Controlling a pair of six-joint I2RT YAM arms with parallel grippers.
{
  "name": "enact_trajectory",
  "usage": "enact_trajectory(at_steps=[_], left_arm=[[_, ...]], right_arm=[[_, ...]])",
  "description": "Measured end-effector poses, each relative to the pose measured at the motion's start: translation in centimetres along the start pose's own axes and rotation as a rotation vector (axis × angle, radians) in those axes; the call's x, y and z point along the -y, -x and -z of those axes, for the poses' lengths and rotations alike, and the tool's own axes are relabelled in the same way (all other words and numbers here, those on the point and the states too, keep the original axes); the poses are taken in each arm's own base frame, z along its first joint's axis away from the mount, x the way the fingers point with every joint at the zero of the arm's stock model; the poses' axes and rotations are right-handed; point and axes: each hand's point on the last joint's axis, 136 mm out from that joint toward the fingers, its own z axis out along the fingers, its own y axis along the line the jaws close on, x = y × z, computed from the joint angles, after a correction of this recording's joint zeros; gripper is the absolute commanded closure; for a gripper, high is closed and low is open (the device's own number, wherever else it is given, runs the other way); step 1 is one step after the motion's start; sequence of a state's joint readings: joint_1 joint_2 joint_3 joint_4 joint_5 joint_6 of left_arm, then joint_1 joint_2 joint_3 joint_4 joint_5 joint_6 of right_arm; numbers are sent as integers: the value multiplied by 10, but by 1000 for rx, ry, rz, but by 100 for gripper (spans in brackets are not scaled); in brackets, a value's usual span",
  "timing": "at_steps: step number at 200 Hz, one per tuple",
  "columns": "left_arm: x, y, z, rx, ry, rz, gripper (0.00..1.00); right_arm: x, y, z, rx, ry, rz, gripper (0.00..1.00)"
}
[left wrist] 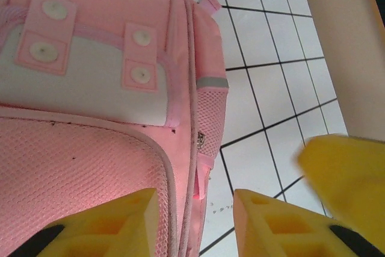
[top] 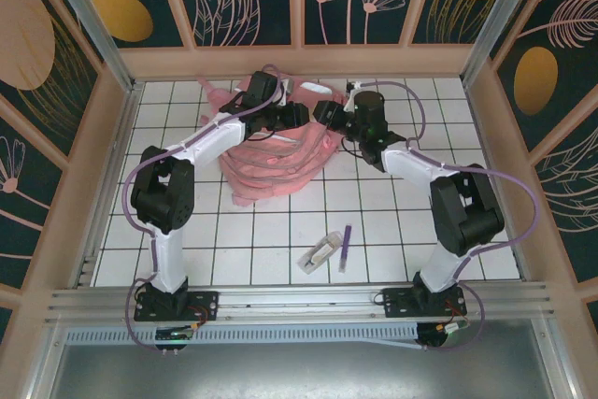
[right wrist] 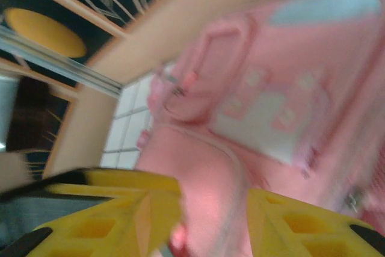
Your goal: Pack the student bag
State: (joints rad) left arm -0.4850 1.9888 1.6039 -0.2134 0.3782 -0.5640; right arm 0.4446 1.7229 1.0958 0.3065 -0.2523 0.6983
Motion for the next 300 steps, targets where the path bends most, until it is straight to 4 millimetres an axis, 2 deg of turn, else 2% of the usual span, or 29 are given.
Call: enact_trajectory(at_steps=[24,45,69,96,117,151,190,240,270,300], left_arm=[[6,-2,18,9,-3,-75,68],[8,-19,50,3,-1,-144,68],[4,-47,78,-20,12,-210,66],[-15,-82,92,-61,45,-261,63],[-30,-104,91,-105,66,-290,64],[-38,-112,84,-133,67,-341,63],[-55,-127,63,-195,75,-366,61],[-67,-141,58,-213,78,-396,60],[-74,-138,58,-197,111,-415,64],[-82,-129,59,-170,141,-415,68]], right_arm=[[36,-38,-23,-165,-108,-89,57],[53,-63,-39,-288,-149,-126,60],[55,-74,-40,-358,-162,-138,60],[48,-73,-37,-390,-165,-151,59],[47,-73,-36,-403,-177,-156,53],[50,-79,-33,-422,-214,-159,46],[46,-82,-33,-428,-227,-146,46],[39,-80,-33,-432,-224,-142,46],[40,-81,-33,-430,-234,-140,46],[41,-82,-33,-425,-245,-134,41]])
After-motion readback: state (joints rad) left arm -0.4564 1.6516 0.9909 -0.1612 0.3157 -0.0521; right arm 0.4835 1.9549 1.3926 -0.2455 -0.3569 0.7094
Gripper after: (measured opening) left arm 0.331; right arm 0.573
